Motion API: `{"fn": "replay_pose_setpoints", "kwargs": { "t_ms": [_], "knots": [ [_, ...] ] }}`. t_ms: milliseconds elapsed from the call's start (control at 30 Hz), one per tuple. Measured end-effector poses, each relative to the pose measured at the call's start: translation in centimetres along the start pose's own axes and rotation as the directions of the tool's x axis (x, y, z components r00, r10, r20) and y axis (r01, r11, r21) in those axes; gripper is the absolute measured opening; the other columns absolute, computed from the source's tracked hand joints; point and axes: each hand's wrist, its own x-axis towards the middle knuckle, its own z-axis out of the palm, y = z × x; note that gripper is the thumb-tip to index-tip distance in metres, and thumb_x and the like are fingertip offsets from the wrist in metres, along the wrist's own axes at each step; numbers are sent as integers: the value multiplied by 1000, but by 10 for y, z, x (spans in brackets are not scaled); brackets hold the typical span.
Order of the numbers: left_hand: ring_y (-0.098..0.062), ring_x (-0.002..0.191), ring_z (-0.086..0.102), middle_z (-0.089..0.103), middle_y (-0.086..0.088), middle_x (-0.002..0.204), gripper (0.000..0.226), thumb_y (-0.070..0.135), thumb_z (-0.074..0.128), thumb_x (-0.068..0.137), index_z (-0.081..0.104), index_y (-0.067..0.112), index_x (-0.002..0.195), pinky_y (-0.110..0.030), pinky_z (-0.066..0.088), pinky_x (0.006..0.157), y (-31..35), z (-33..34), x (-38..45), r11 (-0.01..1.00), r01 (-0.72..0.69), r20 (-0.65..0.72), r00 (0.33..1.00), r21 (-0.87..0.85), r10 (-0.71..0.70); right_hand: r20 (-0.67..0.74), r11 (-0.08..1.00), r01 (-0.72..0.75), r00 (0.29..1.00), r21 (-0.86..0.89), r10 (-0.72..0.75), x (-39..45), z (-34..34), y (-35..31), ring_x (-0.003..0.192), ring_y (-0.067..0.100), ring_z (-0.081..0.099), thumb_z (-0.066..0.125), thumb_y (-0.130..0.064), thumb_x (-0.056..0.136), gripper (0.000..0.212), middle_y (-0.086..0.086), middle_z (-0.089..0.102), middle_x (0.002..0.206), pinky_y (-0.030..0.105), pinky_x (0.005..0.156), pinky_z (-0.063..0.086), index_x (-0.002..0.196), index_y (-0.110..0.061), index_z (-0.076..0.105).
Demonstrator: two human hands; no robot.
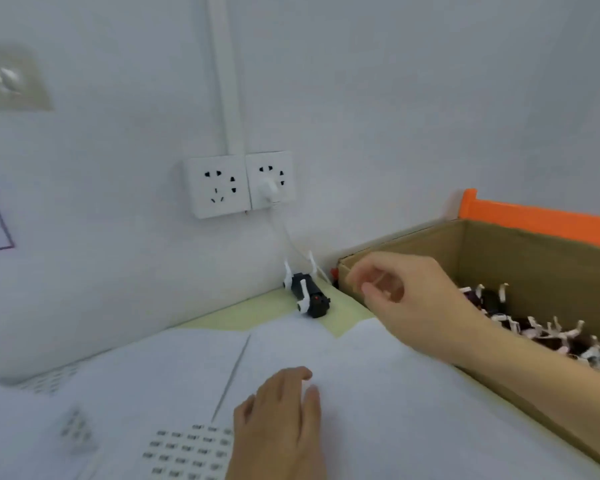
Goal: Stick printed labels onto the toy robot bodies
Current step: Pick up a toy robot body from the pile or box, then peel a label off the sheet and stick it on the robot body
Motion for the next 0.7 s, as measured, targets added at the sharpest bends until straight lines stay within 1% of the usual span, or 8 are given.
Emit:
{"fn": "replay_pose_setpoints", "kwargs": {
  "t_ms": [67,167,233,367,500,533,600,700],
  "knots": [
    [3,116,44,47,32,119,24,43,19,105,42,49,113,-25,27,100,-7,-6,-6,950,54,-105,990,-306,-90,70,991,-55,996,120,46,-18,44,-22,80,1,62,57,-11,90,28,-16,67,87,11,61,47,89,-37,67],
    [-12,90,56,60,5,95,23,28,31,106,52,32,96,-27,42,78,-13,-11,-8,691,74,-170,945,-719,-278,132,954,-186,979,237,158,-38,107,-39,86,-4,59,52,-9,94,31,-14,63,98,10,66,47,98,-38,61],
    [-16,89,55,59,1,92,22,19,35,106,51,26,92,-23,41,74,-18,-14,-9,604,-6,-335,836,-797,-435,160,934,-258,962,248,224,-44,135,-45,87,0,60,49,-7,96,31,-14,60,104,10,70,47,104,-35,57],
    [-11,92,50,54,1,92,26,7,37,104,48,23,88,-15,38,75,-22,-27,-13,639,-157,-562,659,-753,-500,179,929,-278,955,243,239,-50,158,-56,85,6,65,52,0,94,34,-8,65,101,12,69,48,98,-32,63],
    [-14,90,50,53,9,90,31,7,40,102,50,31,85,-26,40,78,-26,-49,-13,643,-149,-527,722,-751,-448,279,995,-90,957,44,74,-56,176,-54,82,1,63,62,-4,92,36,-11,68,91,6,70,42,85,-40,66],
    [-13,90,50,52,10,91,30,8,42,101,50,33,86,-26,41,79,-28,-58,-13,650,-144,-512,748,-746,-423,294,997,-66,954,32,54,-58,179,-55,89,9,65,64,4,90,37,0,71,95,6,72,40,91,-32,72],
    [-13,90,50,53,11,94,26,9,45,96,52,33,88,-26,42,77,-35,-85,-12,668,-133,-487,787,-733,-378,291,998,-46,956,52,29,-57,184,-56,84,30,69,84,17,63,30,18,75,84,3,82,36,82,-7,80],
    [-9,76,51,56,10,90,16,15,49,94,56,28,89,-23,42,67,-57,-141,-16,727,-65,-423,847,-683,-322,328,981,-103,944,165,44,-64,190,-56,58,21,69,94,17,34,53,1,72,66,-10,84,25,67,-22,78]
  ]
}}
